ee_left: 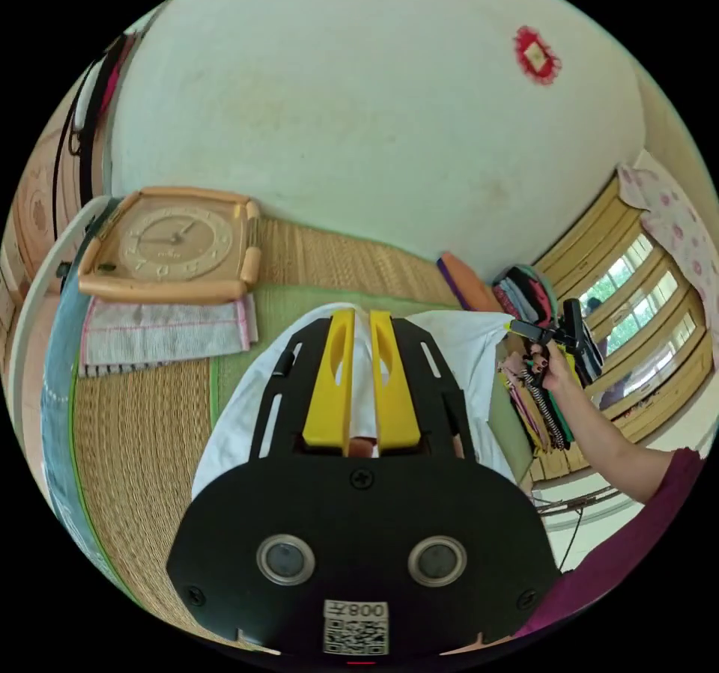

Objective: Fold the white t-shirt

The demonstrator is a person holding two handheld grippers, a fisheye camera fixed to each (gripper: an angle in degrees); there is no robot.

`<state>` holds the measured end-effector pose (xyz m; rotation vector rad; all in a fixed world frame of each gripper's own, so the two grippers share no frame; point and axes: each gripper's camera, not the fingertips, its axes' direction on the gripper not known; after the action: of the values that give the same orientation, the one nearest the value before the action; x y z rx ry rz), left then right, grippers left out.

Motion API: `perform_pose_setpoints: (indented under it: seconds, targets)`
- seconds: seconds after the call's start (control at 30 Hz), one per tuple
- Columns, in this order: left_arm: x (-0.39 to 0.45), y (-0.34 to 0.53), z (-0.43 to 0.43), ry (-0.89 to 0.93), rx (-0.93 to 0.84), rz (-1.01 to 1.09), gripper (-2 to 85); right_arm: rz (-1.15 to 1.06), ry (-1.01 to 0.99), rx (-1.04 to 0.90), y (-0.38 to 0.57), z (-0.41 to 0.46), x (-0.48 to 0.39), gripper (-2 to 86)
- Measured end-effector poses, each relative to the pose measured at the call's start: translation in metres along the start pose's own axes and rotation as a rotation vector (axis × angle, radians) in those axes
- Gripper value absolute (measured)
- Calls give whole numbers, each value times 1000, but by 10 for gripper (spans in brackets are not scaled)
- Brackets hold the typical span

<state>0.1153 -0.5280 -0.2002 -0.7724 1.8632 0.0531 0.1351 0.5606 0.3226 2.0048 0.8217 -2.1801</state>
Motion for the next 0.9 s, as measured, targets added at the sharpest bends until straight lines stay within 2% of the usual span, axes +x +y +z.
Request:
perform_pose_setpoints:
  seconds: [0.1, 0.23, 0.4, 0.53, 0.63, 0.77, 0.9]
  targets:
    - [-42, 9, 66, -54, -115, -92, 45, 139, 46, -102, -4, 63, 45, 50]
    - [-63, 36, 101, -11, -176, -35, 55, 143, 7, -43, 17, 69, 51, 72]
    - [-71, 74, 130, -36, -246, -9, 66, -7, 70, -99, 53, 79, -9, 87]
    - [-73, 87, 167, -139, -304, 12, 68, -183, 255, -173, 78, 110, -66, 103]
    - [-78, 89, 203, -231, -352, 8, 63, -224, 325, -218, 78, 142, -79, 108]
    - [-79, 87, 239, -312, -367, 5, 37, -204, 358, -287, 67, 179, -79, 66]
    - [-82, 80, 270, -340, -388, 20, 17, -187, 336, -233, 50, 159, -76, 20]
